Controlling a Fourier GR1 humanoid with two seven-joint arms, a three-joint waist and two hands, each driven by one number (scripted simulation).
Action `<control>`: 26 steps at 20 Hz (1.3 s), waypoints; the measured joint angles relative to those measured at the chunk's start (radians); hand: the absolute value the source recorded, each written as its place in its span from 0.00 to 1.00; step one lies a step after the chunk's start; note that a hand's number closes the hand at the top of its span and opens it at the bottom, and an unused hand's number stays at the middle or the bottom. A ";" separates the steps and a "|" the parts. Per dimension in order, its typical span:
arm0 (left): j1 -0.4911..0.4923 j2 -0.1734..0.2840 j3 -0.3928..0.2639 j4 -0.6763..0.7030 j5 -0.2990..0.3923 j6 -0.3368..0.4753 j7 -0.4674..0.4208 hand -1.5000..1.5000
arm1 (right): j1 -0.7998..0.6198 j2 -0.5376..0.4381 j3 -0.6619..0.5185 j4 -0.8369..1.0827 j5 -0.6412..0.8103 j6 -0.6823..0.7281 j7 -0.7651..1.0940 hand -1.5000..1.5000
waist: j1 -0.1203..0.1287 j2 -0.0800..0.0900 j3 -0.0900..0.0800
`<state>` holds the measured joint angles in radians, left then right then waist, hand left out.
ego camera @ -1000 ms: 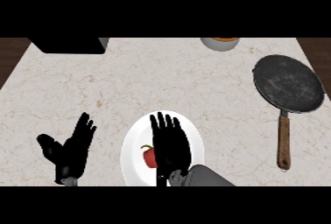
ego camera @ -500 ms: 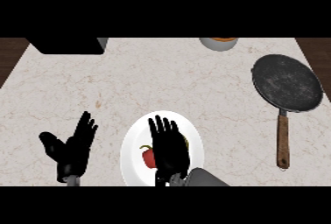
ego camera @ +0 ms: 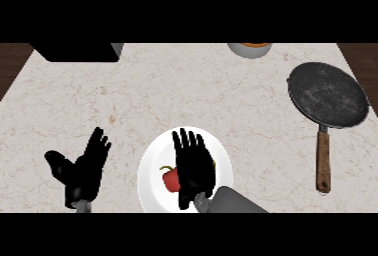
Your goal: Pick the bell pepper from the plate and place it in the pan
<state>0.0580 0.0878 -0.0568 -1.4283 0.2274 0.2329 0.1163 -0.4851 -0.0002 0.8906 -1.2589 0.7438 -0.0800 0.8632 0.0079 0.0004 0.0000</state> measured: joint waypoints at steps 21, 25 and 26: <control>0.028 -0.009 0.014 -0.023 -0.015 -0.031 0.000 0.50 | -0.153 -0.021 -0.161 0.295 -0.073 -0.101 -0.082 1.00 | 0.009 0.004 0.000; 0.012 -0.014 0.009 -0.021 -0.021 -0.024 0.010 0.50 | -0.276 -0.039 -0.283 0.442 -0.078 -0.098 -0.009 1.00 | 0.015 0.007 0.000; -0.001 -0.010 0.016 -0.013 -0.016 -0.027 0.016 0.50 | -0.310 -0.044 -0.300 0.474 -0.067 -0.101 -0.001 1.00 | 0.014 0.007 0.000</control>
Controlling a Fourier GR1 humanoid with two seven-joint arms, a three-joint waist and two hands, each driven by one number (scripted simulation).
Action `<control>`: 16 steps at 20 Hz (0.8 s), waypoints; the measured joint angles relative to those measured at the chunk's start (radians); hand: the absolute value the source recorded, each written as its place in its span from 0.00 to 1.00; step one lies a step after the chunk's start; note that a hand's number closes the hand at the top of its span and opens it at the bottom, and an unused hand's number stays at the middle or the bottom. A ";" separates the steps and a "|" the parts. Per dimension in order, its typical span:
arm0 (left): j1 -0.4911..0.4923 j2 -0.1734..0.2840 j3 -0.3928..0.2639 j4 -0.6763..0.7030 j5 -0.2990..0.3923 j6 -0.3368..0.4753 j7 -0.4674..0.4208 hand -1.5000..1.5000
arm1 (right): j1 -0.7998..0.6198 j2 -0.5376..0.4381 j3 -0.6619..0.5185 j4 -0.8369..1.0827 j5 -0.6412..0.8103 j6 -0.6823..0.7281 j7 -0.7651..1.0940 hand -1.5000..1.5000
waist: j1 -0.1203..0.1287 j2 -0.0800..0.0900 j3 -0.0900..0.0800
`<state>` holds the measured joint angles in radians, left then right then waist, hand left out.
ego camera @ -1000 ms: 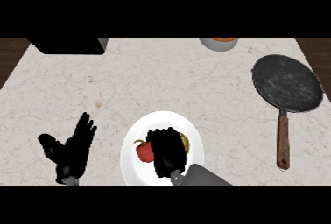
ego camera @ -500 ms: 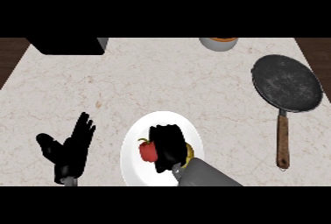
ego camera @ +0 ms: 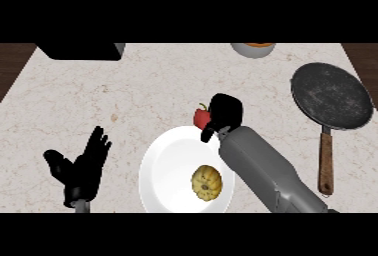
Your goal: Pick the bell pepper from the plate and place it in the pan
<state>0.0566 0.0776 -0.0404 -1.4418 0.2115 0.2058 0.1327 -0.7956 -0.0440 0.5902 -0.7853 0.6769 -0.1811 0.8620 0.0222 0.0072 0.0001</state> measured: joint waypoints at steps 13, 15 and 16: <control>0.006 0.006 0.017 -0.001 -0.001 0.006 0.006 0.50 | -0.228 -0.077 -0.056 0.000 0.300 -0.145 0.195 1.00 | -0.023 -0.012 -0.001; 0.005 -0.003 0.010 0.011 -0.011 0.011 -0.007 0.50 | -0.235 -0.093 -0.089 -0.010 0.315 -0.147 0.201 1.00 | -0.024 -0.011 -0.001; 0.008 -0.007 0.008 0.010 -0.010 0.008 -0.012 0.50 | -0.234 -0.105 -0.107 -0.013 0.321 -0.150 0.201 1.00 | -0.024 -0.011 -0.001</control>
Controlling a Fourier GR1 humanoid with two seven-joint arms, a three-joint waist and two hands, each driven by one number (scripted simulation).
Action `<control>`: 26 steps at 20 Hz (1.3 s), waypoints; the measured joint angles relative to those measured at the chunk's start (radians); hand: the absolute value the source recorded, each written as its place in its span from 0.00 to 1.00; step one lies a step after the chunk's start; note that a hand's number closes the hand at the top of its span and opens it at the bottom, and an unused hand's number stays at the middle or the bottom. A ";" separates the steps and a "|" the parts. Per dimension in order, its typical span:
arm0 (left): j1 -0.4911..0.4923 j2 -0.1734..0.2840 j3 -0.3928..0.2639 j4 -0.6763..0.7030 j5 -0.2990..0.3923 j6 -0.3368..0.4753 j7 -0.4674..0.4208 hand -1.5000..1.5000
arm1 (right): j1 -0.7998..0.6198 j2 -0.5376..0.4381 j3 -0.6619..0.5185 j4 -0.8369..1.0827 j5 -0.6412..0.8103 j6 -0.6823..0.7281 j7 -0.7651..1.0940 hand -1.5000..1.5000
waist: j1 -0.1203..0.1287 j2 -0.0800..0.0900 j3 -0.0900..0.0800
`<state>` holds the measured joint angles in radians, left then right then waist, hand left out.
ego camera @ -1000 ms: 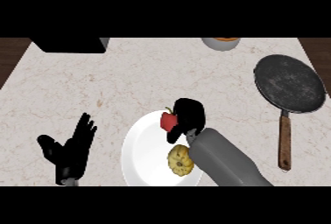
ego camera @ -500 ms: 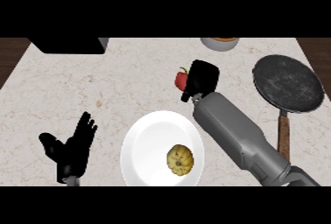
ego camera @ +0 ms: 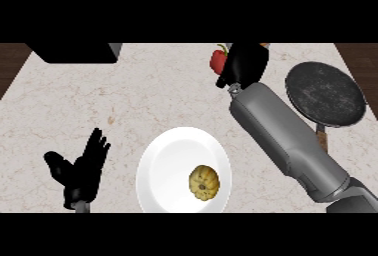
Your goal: Pick the bell pepper from the plate and place it in the pan
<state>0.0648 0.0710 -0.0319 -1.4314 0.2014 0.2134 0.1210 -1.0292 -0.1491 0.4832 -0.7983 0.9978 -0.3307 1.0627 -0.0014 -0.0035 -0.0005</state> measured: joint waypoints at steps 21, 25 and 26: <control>-0.016 -0.003 -0.004 -0.018 -0.006 -0.016 0.018 0.50 | 0.096 -0.306 -0.393 0.331 -0.075 -0.316 -0.425 1.00 | 0.035 0.017 0.002; -0.018 -0.003 -0.006 -0.030 -0.004 -0.019 0.026 0.50 | 0.110 -0.339 -0.473 0.427 -0.140 -0.386 -0.564 1.00 | 0.048 0.024 0.004; -0.017 -0.004 -0.006 -0.023 -0.003 -0.024 0.022 0.50 | 0.114 -0.351 -0.491 0.448 -0.156 -0.392 -0.597 1.00 | 0.050 0.025 0.004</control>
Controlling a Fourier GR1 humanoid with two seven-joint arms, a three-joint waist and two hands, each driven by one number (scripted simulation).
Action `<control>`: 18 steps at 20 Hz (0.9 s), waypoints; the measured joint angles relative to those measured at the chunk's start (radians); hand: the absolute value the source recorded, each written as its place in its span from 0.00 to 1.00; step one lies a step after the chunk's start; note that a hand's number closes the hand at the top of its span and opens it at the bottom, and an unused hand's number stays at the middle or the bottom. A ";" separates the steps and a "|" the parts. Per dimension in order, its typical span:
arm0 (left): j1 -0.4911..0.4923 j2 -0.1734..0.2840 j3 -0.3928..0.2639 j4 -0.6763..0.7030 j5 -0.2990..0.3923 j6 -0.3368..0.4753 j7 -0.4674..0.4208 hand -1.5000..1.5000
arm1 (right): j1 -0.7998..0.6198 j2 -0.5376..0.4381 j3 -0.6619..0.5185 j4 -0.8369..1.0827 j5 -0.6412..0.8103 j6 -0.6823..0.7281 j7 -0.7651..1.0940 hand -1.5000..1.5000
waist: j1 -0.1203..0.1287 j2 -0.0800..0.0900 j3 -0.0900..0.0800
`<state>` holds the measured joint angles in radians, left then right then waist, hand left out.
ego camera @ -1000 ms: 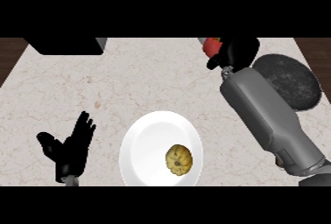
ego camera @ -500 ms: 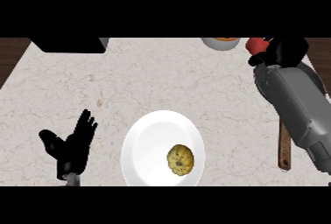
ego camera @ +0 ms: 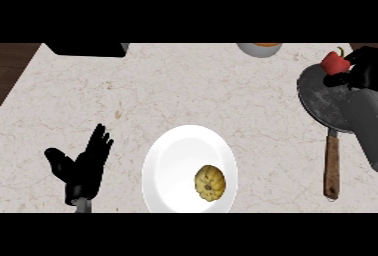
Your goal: Pick the bell pepper from the plate and place it in the pan
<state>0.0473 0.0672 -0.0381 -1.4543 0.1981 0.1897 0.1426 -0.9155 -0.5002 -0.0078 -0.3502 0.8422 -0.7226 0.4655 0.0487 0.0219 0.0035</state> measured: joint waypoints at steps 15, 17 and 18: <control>-0.041 -0.009 -0.013 0.027 -0.009 -0.013 -0.012 0.50 | 0.051 -0.089 -0.160 0.159 -0.137 0.056 -0.267 0.00 | 0.033 0.021 0.007; -0.051 -0.006 -0.007 0.023 -0.008 -0.007 -0.001 0.50 | 0.041 -0.084 -0.211 0.129 -0.193 0.058 -0.329 0.00 | 0.028 0.018 0.008; -0.046 -0.006 -0.005 0.020 -0.005 -0.007 0.002 0.50 | 0.036 -0.081 -0.241 0.112 -0.226 0.060 -0.361 0.00 | 0.027 0.016 0.009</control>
<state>0.0018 0.0616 -0.0432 -1.4342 0.1928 0.1830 0.1443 -0.8792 -0.5809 -0.2487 -0.2379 0.6161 -0.6626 0.1040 0.0755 0.0377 0.0124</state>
